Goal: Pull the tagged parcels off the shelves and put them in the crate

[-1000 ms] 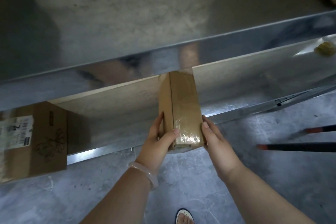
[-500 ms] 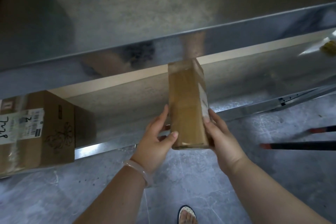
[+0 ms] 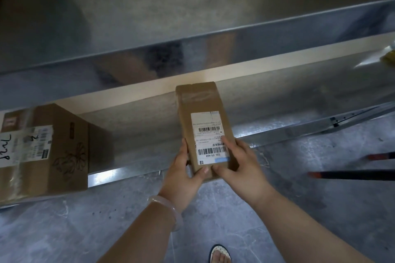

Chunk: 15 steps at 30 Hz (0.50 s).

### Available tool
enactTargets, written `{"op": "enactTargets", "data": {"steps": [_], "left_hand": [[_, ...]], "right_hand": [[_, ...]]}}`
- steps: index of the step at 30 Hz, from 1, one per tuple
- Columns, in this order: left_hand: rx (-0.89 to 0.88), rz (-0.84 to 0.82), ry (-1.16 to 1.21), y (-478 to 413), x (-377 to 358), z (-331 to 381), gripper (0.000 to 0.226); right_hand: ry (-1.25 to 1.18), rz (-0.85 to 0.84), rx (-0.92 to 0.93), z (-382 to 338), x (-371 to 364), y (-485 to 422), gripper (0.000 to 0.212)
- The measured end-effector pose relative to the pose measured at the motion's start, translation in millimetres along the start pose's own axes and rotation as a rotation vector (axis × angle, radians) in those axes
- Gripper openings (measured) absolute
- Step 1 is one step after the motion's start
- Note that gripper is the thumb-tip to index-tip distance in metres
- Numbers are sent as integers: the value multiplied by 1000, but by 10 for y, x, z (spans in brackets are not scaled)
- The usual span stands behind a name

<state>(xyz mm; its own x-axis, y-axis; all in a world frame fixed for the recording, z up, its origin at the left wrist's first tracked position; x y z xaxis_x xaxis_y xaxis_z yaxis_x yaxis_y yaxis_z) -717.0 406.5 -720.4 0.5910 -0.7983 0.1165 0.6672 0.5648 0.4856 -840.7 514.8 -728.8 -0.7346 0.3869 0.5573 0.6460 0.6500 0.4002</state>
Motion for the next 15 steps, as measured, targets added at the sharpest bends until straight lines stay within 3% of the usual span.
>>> {"op": "enactTargets", "data": {"steps": [3, 11, 15], "left_hand": [[-19, -32, -115, -141, 16, -35, 99], [9, -34, -344, -490, 116, -68, 96], [-3, 42, -700, -415, 160, 103, 89]], "right_hand": [[0, -56, -4, 22, -69, -128, 71], [238, -135, 127, -107, -138, -426, 93], [596, -153, 163, -171, -5, -337, 97]]}}
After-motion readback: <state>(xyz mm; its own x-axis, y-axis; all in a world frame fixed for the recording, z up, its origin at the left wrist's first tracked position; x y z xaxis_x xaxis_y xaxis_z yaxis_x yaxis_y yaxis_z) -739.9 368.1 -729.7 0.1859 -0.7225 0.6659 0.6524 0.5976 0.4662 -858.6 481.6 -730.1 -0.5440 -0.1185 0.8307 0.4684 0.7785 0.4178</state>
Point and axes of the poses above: each hand's wrist, its own y-axis away from the middle knuckle, its own x-axis out of the back of the hand, z = x × y, the point moved 5 cm from there along -y, towards the middle knuckle, and after that the axes turned 14 degrees about y, right-handed, at the moved point
